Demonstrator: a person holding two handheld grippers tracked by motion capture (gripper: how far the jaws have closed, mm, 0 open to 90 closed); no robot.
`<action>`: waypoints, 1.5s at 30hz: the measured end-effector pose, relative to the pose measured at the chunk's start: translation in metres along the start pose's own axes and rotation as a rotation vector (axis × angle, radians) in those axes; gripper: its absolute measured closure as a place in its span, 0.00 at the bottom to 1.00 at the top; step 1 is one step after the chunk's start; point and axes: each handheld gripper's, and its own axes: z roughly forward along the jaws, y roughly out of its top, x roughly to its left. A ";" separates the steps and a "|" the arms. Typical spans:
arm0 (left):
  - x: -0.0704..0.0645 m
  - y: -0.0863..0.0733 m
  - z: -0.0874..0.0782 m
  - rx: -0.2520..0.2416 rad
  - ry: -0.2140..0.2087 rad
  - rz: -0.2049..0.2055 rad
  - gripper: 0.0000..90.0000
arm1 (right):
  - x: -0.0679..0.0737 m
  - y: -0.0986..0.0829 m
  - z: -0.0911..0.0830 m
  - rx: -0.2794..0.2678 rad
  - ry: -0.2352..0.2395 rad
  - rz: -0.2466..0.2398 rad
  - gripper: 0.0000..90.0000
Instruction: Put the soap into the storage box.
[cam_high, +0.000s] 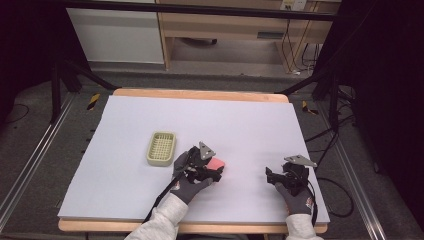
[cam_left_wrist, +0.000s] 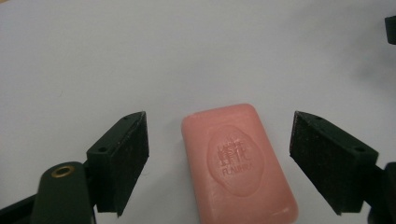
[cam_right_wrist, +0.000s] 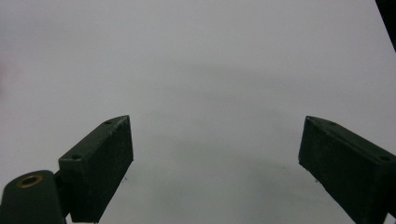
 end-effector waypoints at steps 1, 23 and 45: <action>0.000 0.000 0.002 0.008 0.000 0.004 0.21 | 0.000 0.000 0.000 0.002 0.001 0.001 0.11; -0.006 -0.008 0.022 0.075 0.004 0.011 0.21 | 0.000 0.000 0.001 0.006 0.001 0.001 0.11; -0.008 -0.014 0.028 0.123 0.002 -0.009 0.38 | 0.000 0.000 0.002 0.012 0.000 -0.002 0.11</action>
